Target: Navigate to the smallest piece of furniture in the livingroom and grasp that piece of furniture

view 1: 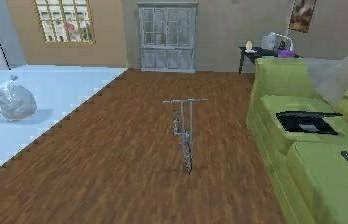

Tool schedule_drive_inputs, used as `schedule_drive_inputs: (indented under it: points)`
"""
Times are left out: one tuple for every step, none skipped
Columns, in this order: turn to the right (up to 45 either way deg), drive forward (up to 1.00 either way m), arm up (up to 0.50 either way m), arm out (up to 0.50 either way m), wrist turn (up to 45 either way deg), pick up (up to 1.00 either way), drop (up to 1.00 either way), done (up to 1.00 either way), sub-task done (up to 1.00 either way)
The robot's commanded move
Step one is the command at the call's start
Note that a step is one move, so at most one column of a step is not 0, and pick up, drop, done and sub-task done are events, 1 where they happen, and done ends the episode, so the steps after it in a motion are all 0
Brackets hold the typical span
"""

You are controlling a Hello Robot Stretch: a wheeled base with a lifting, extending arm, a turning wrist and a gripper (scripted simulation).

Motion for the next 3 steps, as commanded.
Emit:
schedule_drive_inputs:
  points:
    - [0.0, 0.1, 0.0, 0.0, 0.0, 0.0, 0.0, 0.0, 0.0]
    - [-27.0, 0.0, 0.0, 0.0, 0.0, 0.0, 0.0, 0.0, 0.0]
    - [0.0, 1.0, 0.0, 0.0, 0.0, 0.0, 0.0, 0.0, 0.0]
